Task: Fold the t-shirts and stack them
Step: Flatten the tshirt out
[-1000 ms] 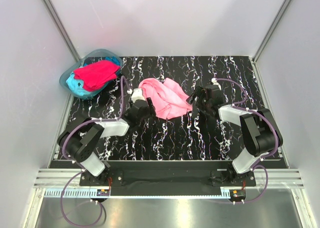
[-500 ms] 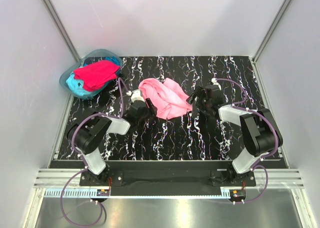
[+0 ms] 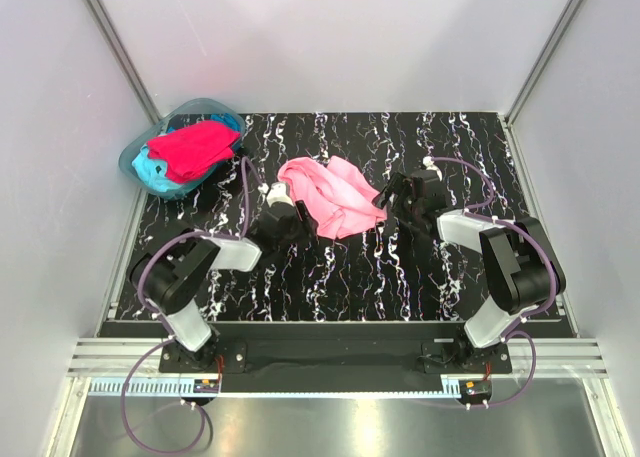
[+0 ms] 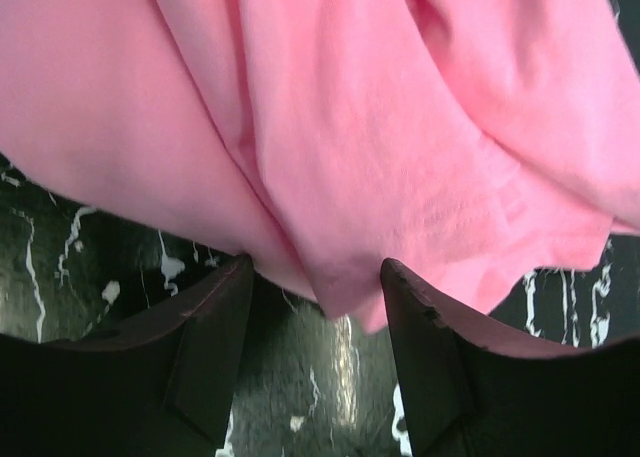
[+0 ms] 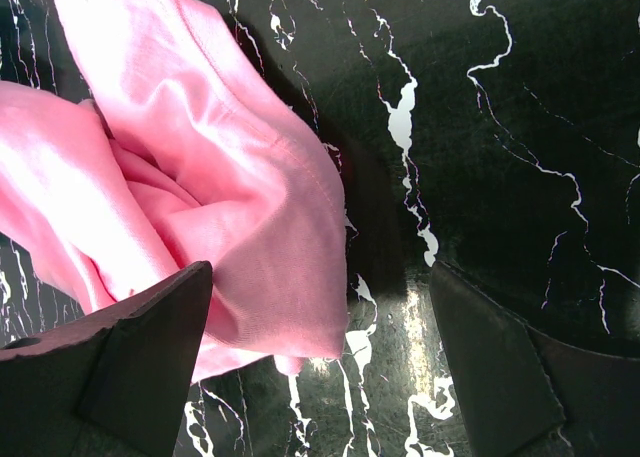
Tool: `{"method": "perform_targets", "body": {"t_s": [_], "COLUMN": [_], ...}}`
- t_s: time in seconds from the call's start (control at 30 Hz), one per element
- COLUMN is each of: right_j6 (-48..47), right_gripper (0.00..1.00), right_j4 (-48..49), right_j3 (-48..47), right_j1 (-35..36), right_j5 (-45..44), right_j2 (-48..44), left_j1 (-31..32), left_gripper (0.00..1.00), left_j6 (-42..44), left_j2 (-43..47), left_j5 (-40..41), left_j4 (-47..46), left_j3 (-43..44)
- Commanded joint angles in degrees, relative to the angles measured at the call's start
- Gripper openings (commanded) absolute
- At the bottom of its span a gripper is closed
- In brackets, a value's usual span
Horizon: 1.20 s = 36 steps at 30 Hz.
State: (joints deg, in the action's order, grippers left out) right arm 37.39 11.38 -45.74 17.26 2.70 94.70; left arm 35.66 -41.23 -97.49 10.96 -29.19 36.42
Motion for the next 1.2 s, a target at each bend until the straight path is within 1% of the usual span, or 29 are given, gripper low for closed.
{"method": "perform_targets", "body": {"t_s": [0.0, 0.03, 0.17, 0.3, 0.47, 0.7, 0.93, 1.17], "right_j6": [0.2, 0.3, 0.4, 0.6, 0.2, 0.1, 0.2, 0.5], "right_gripper": [0.98, 0.98, 0.97, 0.97, 0.98, 0.97, 0.97, 0.97], "right_j4": [2.5, 2.5, 2.6, 2.7, 2.5, 2.2, 2.5, 2.9], "right_j3": [-1.8, -1.9, -2.0, -2.0, -1.8, -1.6, -1.9, -2.0], "right_j1": [0.6, 0.6, 0.6, 0.6, 0.6, 0.6, 0.6, 0.7], "right_j5": [0.8, 0.9, 0.9, 1.1, 0.8, 0.6, 0.9, 1.1], "right_j2": [0.1, 0.1, 0.3, 0.4, -0.1, -0.1, 0.7, 1.3], "left_j1": [1.6, 2.1, 3.6, 3.7, 3.7, 2.4, 2.2, 2.2], "left_gripper": [0.60, 0.61, 0.62, 0.63, 0.63, 0.63, 0.62, 0.62], "left_j6": [1.4, 1.3, 1.6, 1.9, 2.1, 1.6, 2.6, 2.9], "left_j2": [4.3, 4.9, 7.8, 7.2, 4.2, -0.5, 0.8, 3.4], "left_j5": [3.4, 3.9, 5.9, 6.4, 5.9, 3.3, 3.2, 3.5], "left_j4": [7.6, 10.1, 12.6, 11.9, 9.2, 6.4, 9.3, 11.1], "left_j3": [2.3, 2.5, 2.1, 2.0, 3.0, 6.3, 9.5, 8.8]}}
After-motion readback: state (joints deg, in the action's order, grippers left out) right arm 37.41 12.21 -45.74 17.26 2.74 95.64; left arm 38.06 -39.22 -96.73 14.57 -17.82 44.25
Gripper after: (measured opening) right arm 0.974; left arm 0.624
